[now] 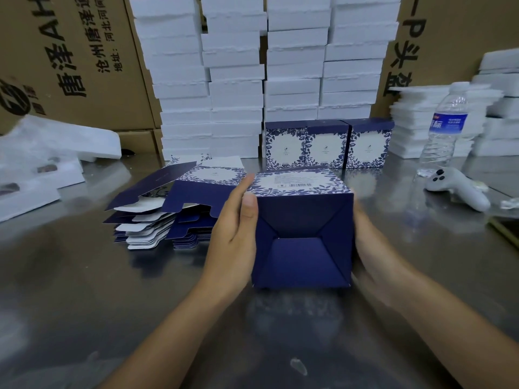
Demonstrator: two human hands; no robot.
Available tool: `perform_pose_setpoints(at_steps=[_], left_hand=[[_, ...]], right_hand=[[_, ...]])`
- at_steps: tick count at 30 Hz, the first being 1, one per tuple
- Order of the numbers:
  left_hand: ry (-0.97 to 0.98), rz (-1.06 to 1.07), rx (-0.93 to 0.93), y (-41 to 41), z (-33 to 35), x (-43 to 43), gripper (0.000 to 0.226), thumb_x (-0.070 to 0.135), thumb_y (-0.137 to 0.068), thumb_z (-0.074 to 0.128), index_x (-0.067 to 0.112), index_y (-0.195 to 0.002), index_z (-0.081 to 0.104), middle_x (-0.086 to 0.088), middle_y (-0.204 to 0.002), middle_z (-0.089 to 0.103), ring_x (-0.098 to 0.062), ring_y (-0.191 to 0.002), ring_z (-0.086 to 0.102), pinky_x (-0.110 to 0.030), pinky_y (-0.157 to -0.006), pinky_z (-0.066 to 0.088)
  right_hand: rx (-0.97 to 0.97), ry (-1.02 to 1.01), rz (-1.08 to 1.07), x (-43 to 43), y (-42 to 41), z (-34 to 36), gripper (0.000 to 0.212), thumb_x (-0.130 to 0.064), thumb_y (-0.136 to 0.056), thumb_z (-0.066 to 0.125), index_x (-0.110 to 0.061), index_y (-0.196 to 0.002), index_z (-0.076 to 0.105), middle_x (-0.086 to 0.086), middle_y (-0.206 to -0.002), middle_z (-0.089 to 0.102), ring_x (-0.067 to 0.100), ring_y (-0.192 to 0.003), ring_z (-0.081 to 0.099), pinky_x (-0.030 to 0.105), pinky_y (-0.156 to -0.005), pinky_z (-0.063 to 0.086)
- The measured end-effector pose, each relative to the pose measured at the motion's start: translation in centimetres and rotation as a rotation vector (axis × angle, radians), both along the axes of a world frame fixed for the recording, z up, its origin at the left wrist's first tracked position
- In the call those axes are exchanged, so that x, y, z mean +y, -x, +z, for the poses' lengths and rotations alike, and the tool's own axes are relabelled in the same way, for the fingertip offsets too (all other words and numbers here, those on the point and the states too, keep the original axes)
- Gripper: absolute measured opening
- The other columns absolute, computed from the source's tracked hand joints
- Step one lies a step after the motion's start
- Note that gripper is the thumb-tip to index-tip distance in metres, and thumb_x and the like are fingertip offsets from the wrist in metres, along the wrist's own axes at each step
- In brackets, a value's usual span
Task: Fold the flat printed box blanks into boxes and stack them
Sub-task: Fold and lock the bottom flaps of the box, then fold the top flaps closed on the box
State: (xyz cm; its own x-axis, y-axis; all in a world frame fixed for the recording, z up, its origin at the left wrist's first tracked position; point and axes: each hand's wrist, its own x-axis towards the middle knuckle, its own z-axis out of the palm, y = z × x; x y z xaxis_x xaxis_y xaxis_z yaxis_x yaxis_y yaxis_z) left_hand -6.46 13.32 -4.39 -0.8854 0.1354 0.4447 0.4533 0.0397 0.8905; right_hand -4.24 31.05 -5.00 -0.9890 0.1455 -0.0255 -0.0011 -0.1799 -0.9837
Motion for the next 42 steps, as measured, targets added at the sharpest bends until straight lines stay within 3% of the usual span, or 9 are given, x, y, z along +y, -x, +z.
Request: perform_pose_setpoints(at_steps=[7, 12, 17, 22, 28, 31, 34, 38, 42], left_hand=[[-0.184, 0.021, -0.004, 0.3, 0.2, 0.0, 0.052, 0.077, -0.081, 0.028, 0.053, -0.119, 0.054, 0.025, -0.125, 0.057, 0.006, -0.117, 0.052, -0.022, -0.097, 0.043], [-0.428, -0.019, -0.144, 0.8, -0.1, 0.2, 0.04, 0.071, -0.085, 0.036, 0.053, -0.101, 0.067, 0.022, -0.114, 0.067, 0.001, -0.108, 0.062, -0.033, -0.096, 0.045], [-0.582, -0.1, -0.288, 1.5, -0.3, 0.3, 0.039, 0.052, -0.096, 0.034, 0.031, -0.108, 0.064, 0.015, -0.103, 0.072, -0.002, -0.096, 0.068, -0.028, -0.076, 0.057], [-0.496, -0.027, -0.361, 2.4, -0.4, -0.4, 0.02, 0.032, -0.101, 0.041, 0.022, -0.102, 0.059, 0.006, -0.086, 0.071, -0.012, -0.08, 0.067, -0.035, -0.074, 0.057], [-0.305, -0.131, -0.569, 2.2, -0.3, -0.4, 0.035, 0.036, -0.101, 0.038, 0.009, -0.104, 0.06, -0.008, -0.088, 0.073, -0.021, -0.078, 0.07, -0.031, -0.064, 0.058], [-0.256, -0.064, -0.564, 1.9, -0.1, 0.1, 0.03, 0.038, -0.1, 0.04, 0.014, -0.103, 0.057, -0.007, -0.097, 0.065, -0.02, -0.084, 0.062, -0.032, -0.068, 0.05], [-0.163, 0.078, -0.208, 1.2, 0.2, 0.3, 0.018, 0.045, -0.094, 0.048, 0.029, -0.102, 0.055, 0.008, -0.109, 0.061, -0.011, -0.106, 0.058, -0.031, -0.089, 0.048], [-0.146, -0.065, 0.169, -0.4, 0.9, 0.2, 0.051, 0.065, -0.074, 0.059, 0.044, -0.119, 0.045, 0.013, -0.126, 0.052, -0.003, -0.119, 0.051, -0.025, -0.094, 0.046], [-0.042, -0.185, 0.345, -1.4, 0.9, 0.6, 0.074, 0.083, -0.06, 0.058, 0.072, -0.126, 0.025, 0.022, -0.151, 0.02, -0.002, -0.14, 0.027, -0.035, -0.105, 0.04]], right_hand=[[0.196, 0.055, -0.233, -0.1, -0.2, 0.8, 0.041, -0.034, -0.089, 0.052, -0.02, -0.128, 0.056, -0.002, -0.128, 0.06, 0.017, -0.12, 0.056, 0.034, -0.093, 0.05], [0.144, 0.032, -0.196, 0.0, -0.4, 0.6, 0.095, -0.064, -0.048, 0.07, -0.025, -0.13, 0.042, 0.0, -0.145, 0.044, 0.017, -0.13, 0.045, 0.043, -0.111, 0.032], [0.275, 0.1, -0.224, 0.4, -0.5, 1.2, 0.082, -0.052, -0.057, 0.071, -0.019, -0.13, 0.052, -0.002, -0.122, 0.065, 0.014, -0.114, 0.06, 0.041, -0.105, 0.039], [0.481, 0.126, -0.303, 1.1, -1.1, 2.5, 0.064, -0.035, -0.059, 0.069, -0.029, -0.119, 0.048, -0.008, -0.09, 0.065, 0.008, -0.091, 0.062, 0.033, -0.097, 0.043], [0.705, 0.186, -0.298, 0.9, -2.2, 3.8, 0.057, -0.012, -0.062, 0.068, -0.026, -0.114, 0.049, -0.007, -0.071, 0.058, 0.004, -0.075, 0.063, 0.02, -0.076, 0.053], [0.802, 0.04, -0.315, 0.9, -2.9, 4.3, 0.054, -0.009, -0.067, 0.073, -0.026, -0.112, 0.049, -0.004, -0.085, 0.065, 0.006, -0.085, 0.066, 0.02, -0.075, 0.053], [0.954, -0.279, -0.388, 0.6, -3.5, 3.9, 0.055, -0.007, -0.071, 0.075, -0.032, -0.111, 0.047, -0.009, -0.099, 0.059, 0.006, -0.093, 0.061, 0.018, -0.083, 0.048], [1.191, -0.915, -0.466, -0.4, -2.9, 2.4, 0.042, -0.015, -0.072, 0.075, -0.027, -0.099, 0.045, -0.023, -0.1, 0.046, -0.003, -0.093, 0.048, 0.015, -0.088, 0.038], [1.368, -1.329, -0.364, -1.5, -2.2, 1.3, 0.024, -0.011, -0.08, 0.063, -0.015, -0.092, 0.043, -0.007, -0.094, 0.046, 0.012, -0.085, 0.051, 0.027, -0.082, 0.037]])
